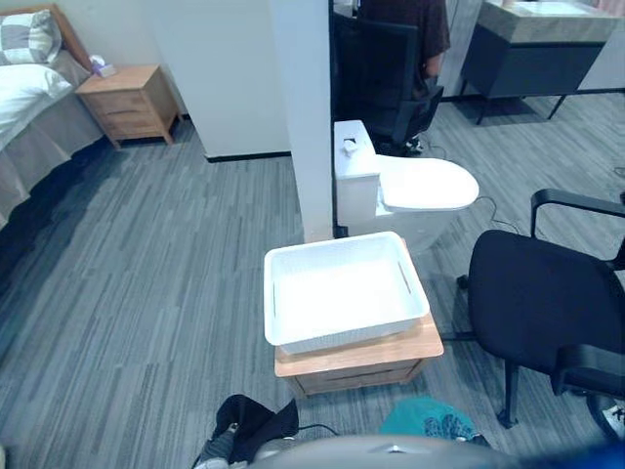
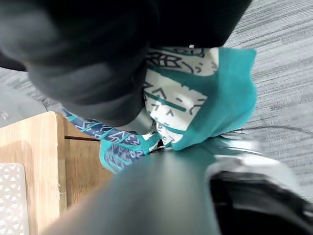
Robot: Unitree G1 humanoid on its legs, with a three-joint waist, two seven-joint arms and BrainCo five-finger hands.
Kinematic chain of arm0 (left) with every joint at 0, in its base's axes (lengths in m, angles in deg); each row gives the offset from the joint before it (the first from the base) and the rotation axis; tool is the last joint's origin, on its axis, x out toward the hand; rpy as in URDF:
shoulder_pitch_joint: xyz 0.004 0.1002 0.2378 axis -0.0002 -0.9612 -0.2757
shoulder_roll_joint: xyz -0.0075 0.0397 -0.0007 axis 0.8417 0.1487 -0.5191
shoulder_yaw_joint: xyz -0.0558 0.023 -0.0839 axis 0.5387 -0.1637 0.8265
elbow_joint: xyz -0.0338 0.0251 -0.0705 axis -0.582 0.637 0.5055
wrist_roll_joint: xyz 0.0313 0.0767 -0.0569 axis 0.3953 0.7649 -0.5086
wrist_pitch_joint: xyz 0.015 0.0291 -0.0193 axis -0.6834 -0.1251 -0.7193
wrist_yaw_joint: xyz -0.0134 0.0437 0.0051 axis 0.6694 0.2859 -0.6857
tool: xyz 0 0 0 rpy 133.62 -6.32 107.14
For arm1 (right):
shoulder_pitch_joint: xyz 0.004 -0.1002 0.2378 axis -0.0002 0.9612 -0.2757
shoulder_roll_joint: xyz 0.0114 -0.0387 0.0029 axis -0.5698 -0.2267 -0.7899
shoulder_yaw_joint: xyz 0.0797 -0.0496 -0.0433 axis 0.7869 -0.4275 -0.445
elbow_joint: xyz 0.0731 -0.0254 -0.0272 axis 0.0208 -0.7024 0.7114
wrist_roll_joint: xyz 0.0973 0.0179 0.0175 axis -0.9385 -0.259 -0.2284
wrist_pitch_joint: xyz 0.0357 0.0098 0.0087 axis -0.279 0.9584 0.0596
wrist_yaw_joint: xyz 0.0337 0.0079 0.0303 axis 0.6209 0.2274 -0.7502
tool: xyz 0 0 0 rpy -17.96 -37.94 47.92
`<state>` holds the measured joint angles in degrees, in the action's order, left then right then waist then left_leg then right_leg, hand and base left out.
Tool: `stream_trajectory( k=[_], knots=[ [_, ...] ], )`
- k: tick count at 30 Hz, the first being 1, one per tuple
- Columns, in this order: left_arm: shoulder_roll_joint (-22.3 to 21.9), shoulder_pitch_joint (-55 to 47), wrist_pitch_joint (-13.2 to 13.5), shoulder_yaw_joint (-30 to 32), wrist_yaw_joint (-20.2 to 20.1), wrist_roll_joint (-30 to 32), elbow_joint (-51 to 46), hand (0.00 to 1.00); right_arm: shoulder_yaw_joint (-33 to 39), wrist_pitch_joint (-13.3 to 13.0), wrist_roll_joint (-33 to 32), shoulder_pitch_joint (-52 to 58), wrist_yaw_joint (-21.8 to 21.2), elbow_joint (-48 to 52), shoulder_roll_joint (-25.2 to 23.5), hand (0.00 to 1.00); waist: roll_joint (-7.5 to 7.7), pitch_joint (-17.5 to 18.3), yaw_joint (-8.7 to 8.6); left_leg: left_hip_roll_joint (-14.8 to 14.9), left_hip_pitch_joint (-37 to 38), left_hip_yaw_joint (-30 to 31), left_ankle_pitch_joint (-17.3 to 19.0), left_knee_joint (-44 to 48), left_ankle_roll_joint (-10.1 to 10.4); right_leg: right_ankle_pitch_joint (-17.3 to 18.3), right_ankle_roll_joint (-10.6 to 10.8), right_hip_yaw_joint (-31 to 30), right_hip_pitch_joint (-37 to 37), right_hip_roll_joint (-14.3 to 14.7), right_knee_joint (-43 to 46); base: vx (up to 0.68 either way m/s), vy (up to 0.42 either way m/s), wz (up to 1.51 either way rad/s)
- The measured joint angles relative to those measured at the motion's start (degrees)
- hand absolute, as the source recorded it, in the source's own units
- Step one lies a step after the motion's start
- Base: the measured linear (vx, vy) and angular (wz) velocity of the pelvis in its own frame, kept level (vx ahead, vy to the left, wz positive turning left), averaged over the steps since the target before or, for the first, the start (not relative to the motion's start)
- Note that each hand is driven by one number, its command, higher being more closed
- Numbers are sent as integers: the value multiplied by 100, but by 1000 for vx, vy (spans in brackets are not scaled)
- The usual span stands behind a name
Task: Tidy the bed and pick cloth on bed and put in laundry
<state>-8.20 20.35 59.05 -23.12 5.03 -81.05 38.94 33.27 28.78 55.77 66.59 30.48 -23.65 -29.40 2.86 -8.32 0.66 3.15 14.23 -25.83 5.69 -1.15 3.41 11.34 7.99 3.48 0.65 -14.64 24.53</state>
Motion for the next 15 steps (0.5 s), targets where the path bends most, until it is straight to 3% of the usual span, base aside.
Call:
stream_trajectory(
  k=[2, 4, 8, 15],
  knots=[
    [33, 1, -9, 0, -3, 5, 120, 100, -1, -37, -1, -10, 12, 30, -24, 100, -8, 15, -60, -8, 124, -43, -18, -73, 27, -8, -1, 43, 209, -29, 399, -73, -27, -22],
    [42, 8, -33, -1, -6, 115, 149, 100, -2, -46, -3, -9, 18, 17, -34, 100, 15, 31, -125, -6, 112, -46, -97, -200, 102, 52, -95, 48, 102, 53, 11, -8, -41, -16],
    [6, 50, -42, 10, -24, 205, 149, 100, 4, -43, -9, -14, 1, -40, 4, 100, -29, 14, -138, 60, 52, -13, -432, -467, 125, 12, -6, 205, -143, 243, -772, 38, -47, 3],
    [-18, -5, -67, 122, -20, 199, 151, 100, 30, -36, -66, 31, 17, -116, -1, 100, -38, 137, -118, 182, 177, 68, -390, -452, 192, -155, -1, 373, -632, 386, -1391, 76, -9, 8]
  ],
)
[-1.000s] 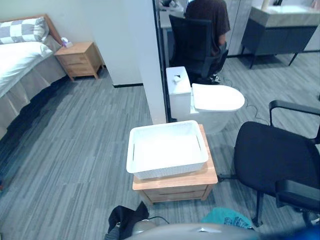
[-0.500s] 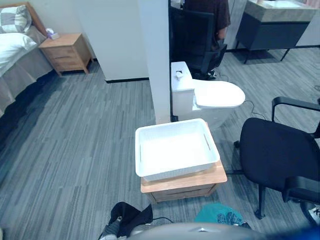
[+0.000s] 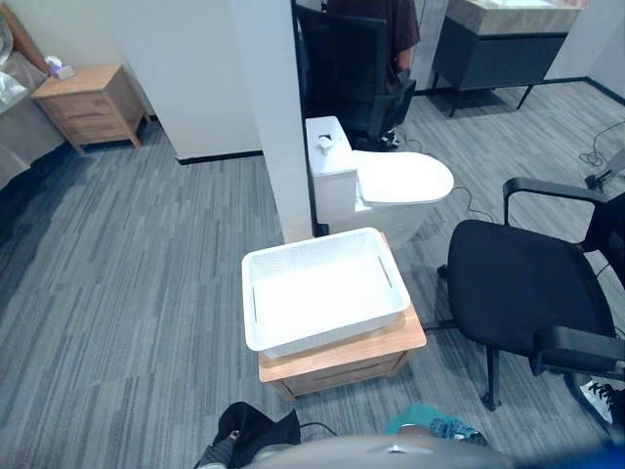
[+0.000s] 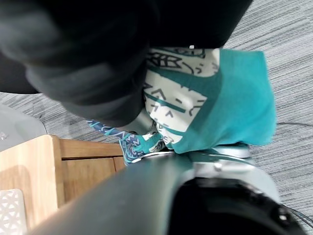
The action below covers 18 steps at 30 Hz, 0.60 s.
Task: Tidy the bed and pick cloth on bed and put in laundry
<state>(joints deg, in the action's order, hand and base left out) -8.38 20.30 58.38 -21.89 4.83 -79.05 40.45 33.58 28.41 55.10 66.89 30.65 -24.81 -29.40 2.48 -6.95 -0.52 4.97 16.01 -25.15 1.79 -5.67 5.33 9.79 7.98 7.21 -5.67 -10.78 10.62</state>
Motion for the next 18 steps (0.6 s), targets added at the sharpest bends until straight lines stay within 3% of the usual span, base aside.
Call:
stream_trajectory(
  k=[4, 7, 11, 13, 15, 18],
  knots=[
    [-78, -4, -57, 243, 13, -87, 14, 100, 550, 20, -302, -17, 7, -22, -9, 100, -30, 75, 8, 3, 19, -46, -1, 9, 0, -202, -13, 1, -221, 34, -377, 60, 9, -6],
    [-129, -17, -49, 382, 71, -103, 70, 100, 368, -31, -195, -1, 527, 340, -109, 100, -80, 99, -9, 24, 13, -78, -2, 7, 0, -238, -20, -4, -268, 58, -467, 0, 0, 0],
    [-161, -11, -45, 387, 184, -93, 140, 100, 518, 9, -95, -55, 742, 983, -92, 100, -135, 112, -5, 46, -6, -68, -2, 0, 0, -273, -16, 0, -260, 76, -481, -34, -4, 1],
    [-180, -38, -40, 384, 186, -94, 139, 100, 651, 18, -88, -68, 756, 1780, 42, 100, -143, 115, -6, 50, -25, -64, -1, -13, -1, -294, -10, -4, -202, 74, -478, -74, -5, 0],
    [-194, -124, -12, 325, 185, -92, 138, 100, 729, -16, 130, -258, 764, 2696, 474, 100, -194, 164, -22, 59, -110, -42, -4, -22, -8, -300, -6, -18, -77, 69, -461, -70, -9, -2],
    [-132, -231, -2, 209, 183, -93, 139, 100, 955, -25, 159, -587, 797, 3214, 861, 100, -199, 163, -67, 34, -130, 26, -18, -21, -27, -308, -6, -11, -66, 75, -468, -22, 7, 6]
  ],
)
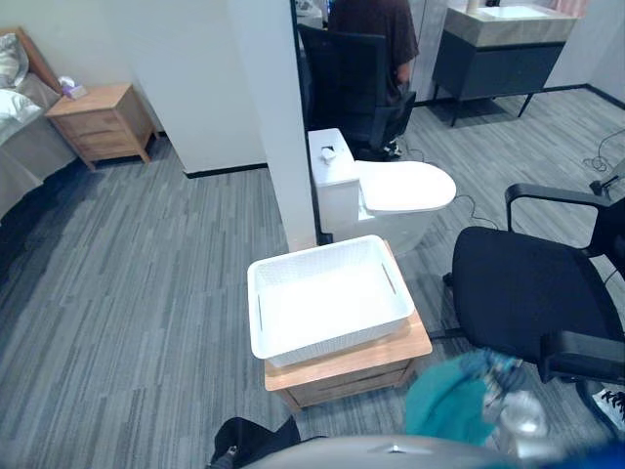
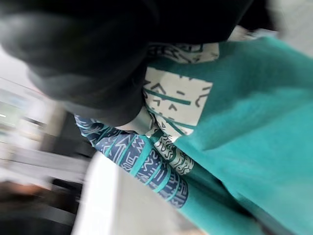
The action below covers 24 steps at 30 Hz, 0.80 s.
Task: Tidy the bed and pick cloth on bed and put in laundry
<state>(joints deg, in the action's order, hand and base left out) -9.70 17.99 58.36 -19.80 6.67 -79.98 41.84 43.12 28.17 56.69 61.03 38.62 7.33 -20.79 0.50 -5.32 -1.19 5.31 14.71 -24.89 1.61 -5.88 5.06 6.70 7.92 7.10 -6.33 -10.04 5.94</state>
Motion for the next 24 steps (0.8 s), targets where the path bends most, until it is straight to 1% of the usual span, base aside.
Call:
stream_trajectory(
  k=[2, 5, 8, 10, 12, 15, 18, 20, 21, 24],
  knots=[
    [26, -116, 3, -141, -5, 1, 27, 100, 61, -28, 199, -292, 36, 444, 370, 100, -18, 11, -39, -3, -68, 32, -4, 13, -4, -1, -2, 7, 37, 3, -4, -6, 0, 4],
    [52, -235, 7, -327, -11, 2, 79, 100, 41, -73, 413, -676, 108, 793, 634, 100, -49, 38, -113, -15, -167, 66, -25, 31, -34, -53, -12, -1, 146, 8, -20, 36, 2, -3],
    [58, -237, 7, -331, -12, 3, 79, 100, -20, -109, 426, -857, 133, 1014, 774, 100, -48, 33, -109, -16, -183, 234, -26, 31, -36, -64, -18, 0, 115, 10, -39, 45, -19, 0],
    [67, -234, 7, -333, -11, 4, 78, 100, -340, -117, 604, -955, 138, 1323, 934, 100, -24, 17, -136, -16, -184, 352, -26, 31, -36, -90, -52, 2, 89, 10, -71, 19, -14, 1],
    [83, -219, 8, -337, -11, 4, 73, 100, -567, -132, 653, -1122, 140, 1575, 954, 100, -18, 0, -162, -17, -186, 360, -26, 32, -36, -105, -51, -4, 85, 10, -96, 0, 0, 0],
    [135, -211, 36, -338, -9, 3, 70, 100, -1112, -189, 868, -1416, 132, 1914, 953, 100, 72, -72, -169, -17, -199, 420, -25, 32, -36, -118, -38, 1, 90, 10, -97, -25, -4, 2],
    [172, -201, 42, -341, -5, 3, 70, 100, -1665, -192, 867, -1929, 113, 1975, 954, 100, 129, -129, -144, -32, -245, 486, -31, 31, -45, -165, -25, 4, 106, 4, -138, -51, 5, 4],
    [174, -198, 43, -342, 1, 2, 70, 100, -1816, -204, 866, -2090, 98, 2058, 954, 100, 129, -146, -125, -36, -268, 505, -41, 32, -60, -178, -22, 11, 118, 2, -152, -18, 3, 2],
    [162, -197, 41, -349, 3, 0, 70, 100, -1995, -238, 866, -2377, 78, 2064, 956, 100, 114, -196, -114, -38, -275, 508, -49, 32, -71, -193, -22, 8, 154, 2, -157, -32, 2, 1],
    [152, -194, 38, -448, 9, -5, 70, 100, -2241, -240, 859, -2857, 53, 2064, 1003, 100, 80, -236, -102, -38, -322, 521, -69, 32, -94, -212, -23, 5, 160, 2, -159, -10, 0, 0]
  ],
)
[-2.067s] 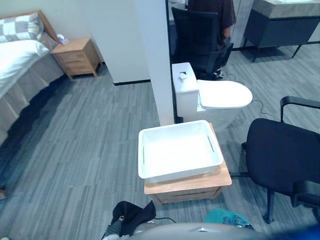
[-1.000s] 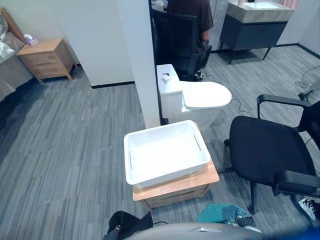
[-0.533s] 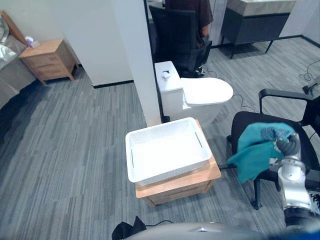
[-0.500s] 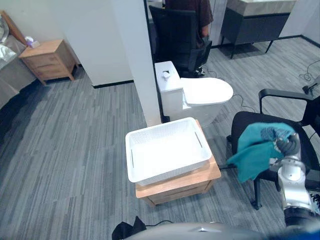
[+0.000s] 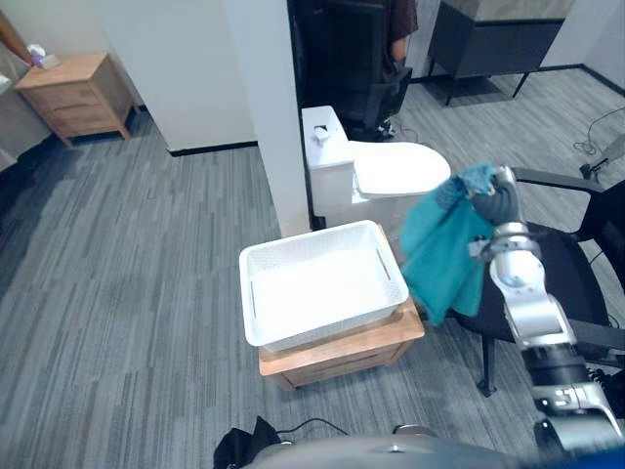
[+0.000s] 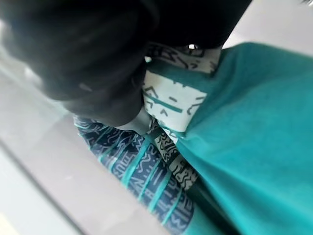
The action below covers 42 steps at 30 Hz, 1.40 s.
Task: Tidy the bed and pick cloth on bed and put in laundry
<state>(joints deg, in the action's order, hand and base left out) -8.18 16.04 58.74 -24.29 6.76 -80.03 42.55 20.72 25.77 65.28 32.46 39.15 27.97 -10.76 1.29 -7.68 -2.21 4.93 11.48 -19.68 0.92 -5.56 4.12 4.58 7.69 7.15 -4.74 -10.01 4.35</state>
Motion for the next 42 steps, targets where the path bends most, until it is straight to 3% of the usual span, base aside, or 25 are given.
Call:
stream_trajectory(
  k=[6, 12, 16, 19, 24, 33, 39, 42],
  knots=[
    [3, 7, 0, -31, 27, -14, -19, 100, -407, -5, -51, -1237, -47, 7, 138, 100, -5, -27, 23, 12, -26, 116, -5, 1, -3, -58, -47, -14, -88, 9, -103, 15, -4, 8],
    [41, 96, -4, -14, 85, -174, -45, 100, -957, -8, -113, -2044, -86, -18, -22, 100, 67, -70, 185, 15, -7, 125, -5, 1, -3, -80, -49, -57, -159, 18, -201, 0, 0, 0],
    [45, 126, -39, 9, 95, -175, -54, 100, -1294, -23, -113, -2554, -91, -247, -663, 100, 68, -71, 213, 25, 11, 119, -5, 2, -3, -81, -49, -76, -182, 31, -220, 0, 0, 0],
    [44, 193, -61, 13, 120, -175, -124, 100, -1387, -34, -112, -2718, -97, -530, -911, 100, 79, -75, 336, 26, 15, 124, -5, 2, -2, -81, -49, -84, -192, 33, -225, 0, 0, 0],
    [11, 180, -67, 13, 130, -176, -217, 100, -1628, -46, -113, -2718, -102, -1098, -1395, 100, 102, -89, 365, 26, -3, 154, -5, 2, -2, -80, -49, -85, -197, 32, -233, 0, 0, 1],
    [5, 344, -27, -3, 256, -176, -224, 100, -1997, -62, -113, -2718, -257, -2255, -1875, 100, 98, -364, 488, 37, -220, 282, 1, 179, 5, -80, -49, -62, -141, 16, -227, -25, -6, 5],
    [28, 428, 76, -113, 259, -177, -223, 100, -2018, -52, -111, -2718, -325, -3123, -1975, 100, -32, -705, 572, 39, -556, 383, -67, 244, -5, -81, -51, -20, 165, 4, -122, -33, -8, 7],
    [-19, 464, 131, -346, 250, -177, -223, 100, -2138, -52, -56, -2717, -323, -3390, -1972, 100, -244, -928, 564, 32, -797, 431, -86, 291, -21, -82, -52, -17, 393, -15, -46, 5, 3, 5]
  ],
)
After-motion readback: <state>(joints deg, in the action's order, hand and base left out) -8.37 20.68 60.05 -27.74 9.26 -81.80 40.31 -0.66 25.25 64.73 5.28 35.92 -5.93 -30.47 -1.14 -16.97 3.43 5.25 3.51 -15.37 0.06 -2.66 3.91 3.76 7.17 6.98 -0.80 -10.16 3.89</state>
